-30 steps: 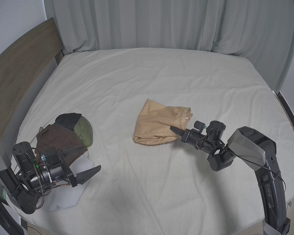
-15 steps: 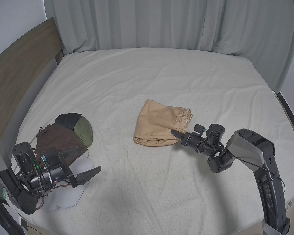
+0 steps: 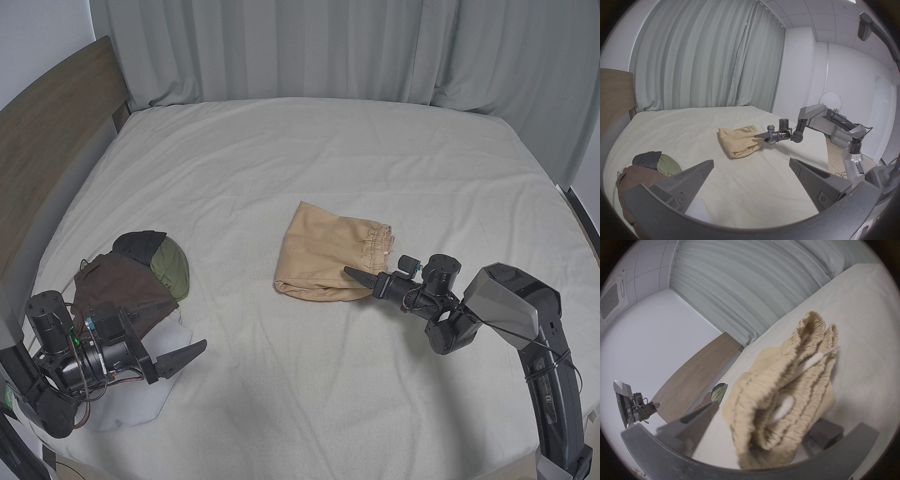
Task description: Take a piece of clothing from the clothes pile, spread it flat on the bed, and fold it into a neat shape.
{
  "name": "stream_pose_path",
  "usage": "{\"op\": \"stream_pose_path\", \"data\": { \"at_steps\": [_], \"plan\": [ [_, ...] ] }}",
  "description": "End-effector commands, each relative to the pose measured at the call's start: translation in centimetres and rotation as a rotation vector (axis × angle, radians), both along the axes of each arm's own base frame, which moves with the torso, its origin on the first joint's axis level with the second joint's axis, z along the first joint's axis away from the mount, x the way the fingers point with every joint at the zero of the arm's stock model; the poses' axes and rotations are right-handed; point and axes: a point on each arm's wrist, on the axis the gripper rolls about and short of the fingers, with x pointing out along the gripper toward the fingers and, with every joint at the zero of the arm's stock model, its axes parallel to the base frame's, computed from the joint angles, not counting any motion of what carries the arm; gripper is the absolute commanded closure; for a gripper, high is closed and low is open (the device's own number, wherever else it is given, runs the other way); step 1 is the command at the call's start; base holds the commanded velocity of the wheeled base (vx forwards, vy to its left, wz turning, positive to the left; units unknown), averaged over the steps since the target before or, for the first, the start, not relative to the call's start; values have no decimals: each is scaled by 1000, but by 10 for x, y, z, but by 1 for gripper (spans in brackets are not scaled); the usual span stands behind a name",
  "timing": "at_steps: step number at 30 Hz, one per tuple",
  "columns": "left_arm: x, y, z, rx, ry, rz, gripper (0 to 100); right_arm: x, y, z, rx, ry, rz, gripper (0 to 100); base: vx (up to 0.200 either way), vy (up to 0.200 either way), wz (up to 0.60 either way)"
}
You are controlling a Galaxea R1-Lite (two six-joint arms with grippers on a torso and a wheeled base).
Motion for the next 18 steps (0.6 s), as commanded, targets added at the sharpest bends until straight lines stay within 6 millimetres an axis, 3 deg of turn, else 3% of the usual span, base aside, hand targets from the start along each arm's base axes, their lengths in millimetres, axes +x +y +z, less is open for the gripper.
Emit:
{"op": "stream_pose_path", "data": {
  "at_steps": [1, 9, 12, 18],
  "plan": [
    [0, 0, 1, -1, -1, 2, 0, -2, -6, -1, -17, 3, -10, 0, 0, 0, 0],
    [0, 0, 2, -2, -11, 2, 0, -13, -35, 10, -43, -9, -61, 0, 0, 0, 0],
    [0, 0, 4, -3, -18, 0, 0, -22, -50, 25, -37, -32, -90, 0, 0, 0, 0],
    [0, 0, 6, -4, -26, 0, 0, -26, -56, 44, -32, -70, -102, 0, 0, 0, 0]
  ]
}}
